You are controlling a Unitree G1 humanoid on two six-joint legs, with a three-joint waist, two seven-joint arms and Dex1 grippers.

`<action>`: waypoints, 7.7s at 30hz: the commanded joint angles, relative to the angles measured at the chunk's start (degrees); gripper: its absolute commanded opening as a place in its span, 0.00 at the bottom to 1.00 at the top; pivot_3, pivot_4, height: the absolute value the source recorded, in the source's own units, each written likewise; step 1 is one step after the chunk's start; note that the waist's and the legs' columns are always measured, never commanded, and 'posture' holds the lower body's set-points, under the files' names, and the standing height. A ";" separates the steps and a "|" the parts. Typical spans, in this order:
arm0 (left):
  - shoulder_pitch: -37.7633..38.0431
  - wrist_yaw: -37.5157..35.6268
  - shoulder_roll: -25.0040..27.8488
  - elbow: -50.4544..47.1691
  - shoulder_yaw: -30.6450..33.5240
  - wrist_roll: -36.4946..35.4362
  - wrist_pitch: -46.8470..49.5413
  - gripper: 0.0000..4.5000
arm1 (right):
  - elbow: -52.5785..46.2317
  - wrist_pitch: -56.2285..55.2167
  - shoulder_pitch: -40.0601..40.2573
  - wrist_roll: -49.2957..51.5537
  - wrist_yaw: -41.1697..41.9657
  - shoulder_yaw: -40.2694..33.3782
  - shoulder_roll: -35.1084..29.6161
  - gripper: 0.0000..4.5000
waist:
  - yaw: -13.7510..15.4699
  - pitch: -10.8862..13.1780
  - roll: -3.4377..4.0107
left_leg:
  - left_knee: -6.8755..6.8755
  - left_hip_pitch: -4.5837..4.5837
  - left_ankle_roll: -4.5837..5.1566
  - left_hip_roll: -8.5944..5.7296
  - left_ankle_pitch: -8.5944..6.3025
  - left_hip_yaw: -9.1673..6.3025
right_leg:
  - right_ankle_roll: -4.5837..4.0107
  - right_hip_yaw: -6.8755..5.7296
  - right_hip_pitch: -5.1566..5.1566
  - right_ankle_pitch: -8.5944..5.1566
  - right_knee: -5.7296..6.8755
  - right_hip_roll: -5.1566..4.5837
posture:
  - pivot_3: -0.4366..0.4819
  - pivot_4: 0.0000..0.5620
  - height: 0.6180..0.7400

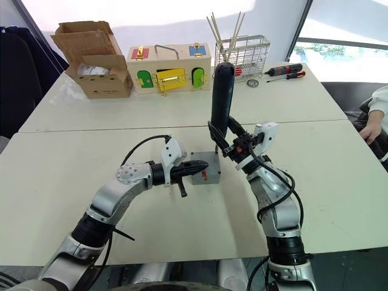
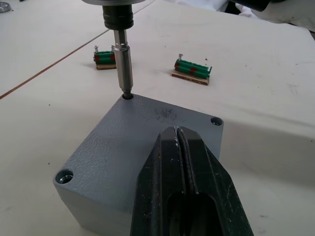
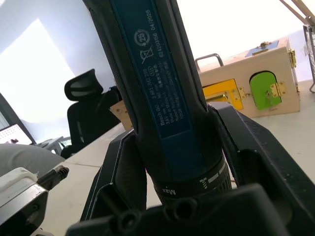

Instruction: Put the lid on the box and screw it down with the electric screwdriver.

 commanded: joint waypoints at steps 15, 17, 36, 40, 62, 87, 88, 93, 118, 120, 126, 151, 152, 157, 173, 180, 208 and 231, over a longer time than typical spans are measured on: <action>1.87 6.91 -4.43 -7.24 12.72 -10.56 4.36 0.00 | -10.53 29.77 -19.08 33.09 -18.09 -16.76 -9.63 0.43 | 0.03 1.59 0.32 | 0.18 -1.10 -0.07 -0.02 0.07 -0.03 | -0.07 -0.02 -1.01 0.10 0.15 -0.03 | 0.48 0.27 0.95; 0.16 7.53 -4.55 -9.55 15.33 -14.41 7.71 0.00 | -8.38 33.94 -21.41 33.06 -21.35 -17.26 -12.57 0.43 | 0.03 1.73 0.32 | 0.28 -1.29 -0.08 -0.04 0.07 -0.03 | -0.08 -0.02 -1.15 0.12 0.17 -0.06 | 0.48 0.27 0.95; -1.34 4.86 3.40 -23.16 2.59 -13.03 13.10 0.00 | 21.06 61.59 -17.35 24.48 4.90 -10.43 -57.28 0.43 | 0.87 2.17 0.77 | 1.10 -2.61 0.11 -0.02 0.03 0.24 | -0.26 -0.02 -2.15 0.33 0.30 -0.05 | 0.48 0.27 0.95; -0.57 5.19 3.57 -24.80 2.58 -13.31 13.51 0.00 | 30.18 61.26 -19.88 18.45 5.60 -5.67 -55.60 0.43 | 1.17 2.17 0.81 | 1.21 -2.60 0.11 -0.05 0.08 0.26 | -0.33 0.02 -2.11 0.39 0.27 -0.04 | 0.48 0.27 0.95; 1.80 10.11 3.00 -22.33 7.12 -13.07 12.33 0.00 | 47.74 51.54 -30.38 -2.72 14.39 4.09 -48.90 1.00 | 1.24 2.18 0.85 | 1.22 -2.57 -0.42 -0.06 0.38 0.23 | -0.08 0.04 -2.06 0.58 0.25 0.08 | 0.48 0.27 0.95; 6.95 11.44 6.42 -14.22 9.05 -7.09 13.79 0.00 | -11.69 36.96 0.02 9.40 21.92 0.02 -37.92 1.00 | 1.41 2.08 0.46 | 1.30 -2.57 -0.48 -0.04 0.41 0.02 | -0.01 -0.03 -2.05 0.62 0.41 0.04 | 0.48 0.27 0.95; 7.04 10.85 6.70 -13.54 8.21 -6.38 13.35 0.00 | -11.68 36.47 0.74 8.92 21.50 1.41 -37.01 1.00 | 1.43 2.08 0.44 | 1.30 -2.56 -0.48 -0.04 0.42 0.02 | -0.01 -0.04 -2.05 0.62 0.46 0.04 | 0.48 0.27 0.95; 6.22 9.44 6.77 -10.61 5.35 -3.46 10.61 0.00 | -10.87 34.52 1.18 6.26 19.58 5.40 -33.66 1.00 | 1.31 2.07 0.46 | 1.25 -2.52 -0.50 -0.04 0.42 0.02 | -0.01 -0.04 -2.06 0.61 0.47 0.07 | 0.48 0.27 0.95; -2.27 3.21 6.40 5.60 6.26 4.40 -1.31 0.00 | -16.88 35.21 1.60 3.41 17.86 4.39 -41.13 1.00 | 1.19 2.07 0.45 | 1.28 -2.51 -0.51 -0.07 0.43 0.03 | -0.01 -0.05 -2.05 0.62 0.47 0.10 | 0.48 0.27 0.95; 0.17 2.64 7.67 2.38 7.20 3.27 0.42 0.00 | -12.52 29.07 0.01 0.56 19.65 5.48 -41.63 1.00 | 1.09 2.07 0.45 | 1.27 -2.50 -0.51 -0.09 0.43 0.06 | -0.01 -0.05 -2.06 0.62 0.48 0.10 | 0.48 0.27 0.95; 6.99 -0.51 9.48 -7.49 9.02 -2.65 5.65 0.00 | -0.64 15.97 -5.28 -6.86 25.78 11.39 -40.14 1.00 | 1.34 2.07 0.45 | 1.27 -2.50 -0.51 -0.02 0.43 0.05 | -0.01 -0.04 -2.05 0.62 0.49 0.10 | 0.48 0.27 0.95; 2.74 3.14 4.02 -1.61 2.31 3.67 0.10 0.00 | -6.31 18.58 -1.97 -8.61 30.77 12.88 -34.04 1.00 | 1.31 2.06 0.46 | 1.29 -2.48 -0.56 -0.04 0.46 0.04 | -0.01 -0.01 -2.07 0.61 0.58 0.09 | 0.48 0.27 0.95; 2.54 3.10 3.87 -1.37 2.25 3.73 -0.05 0.00 | -6.63 18.84 -1.61 -8.65 30.40 12.65 -34.00 1.00 | 1.34 2.06 0.46 | 1.29 -2.48 -0.56 -0.05 0.46 0.04 | -0.01 -0.01 -2.07 0.61 0.58 0.09 | 0.48 0.27 0.95; 2.50 2.82 3.67 -1.29 1.98 4.00 -0.46 0.00 | -7.32 19.82 -0.48 -9.27 28.63 11.64 -34.57 1.00 | 1.38 2.06 0.46 | 1.30 -2.48 -0.56 -0.05 0.46 0.05 | -0.01 -0.01 -2.07 0.61 0.58 0.08 | 0.48 0.27 0.95; 4.32 3.26 7.26 -4.69 7.79 2.54 0.62 0.00 | -14.06 28.99 7.39 -3.53 22.51 -7.14 -36.11 1.00 | 1.34 2.06 0.45 | 1.30 -2.48 -0.54 -0.04 0.45 0.05 | -0.01 0.00 -2.08 0.61 0.61 0.09 | 0.48 0.27 0.95; 4.14 2.17 8.42 -18.23 16.42 -12.34 11.60 0.00 | -15.32 37.06 10.54 10.26 15.43 -28.88 -26.40 1.00 | 1.59 2.06 0.44 | 1.29 -2.43 -0.38 -0.01 0.35 0.01 | -0.02 0.01 -2.07 0.61 0.79 0.07 | 0.48 0.27 0.95; 2.86 2.49 8.19 -24.01 5.95 -16.17 16.27 0.00 | 0.75 16.92 11.34 -3.34 -1.17 -16.12 -14.89 0.71 | 1.27 1.99 0.48 | 1.16 -1.89 -0.48 -0.02 0.41 0.38 | -0.02 0.30 -1.84 0.58 0.91 0.13 | 0.48 0.27 0.95; 4.39 2.75 8.94 -23.64 4.47 -14.28 15.02 0.00 | 3.72 14.17 9.79 -3.42 -3.01 -15.16 -13.91 0.01 | 1.24 1.99 0.48 | 1.16 -1.89 -0.46 -0.03 0.40 0.39 | -0.03 0.31 -1.84 0.58 0.91 0.13 | 0.48 0.27 0.95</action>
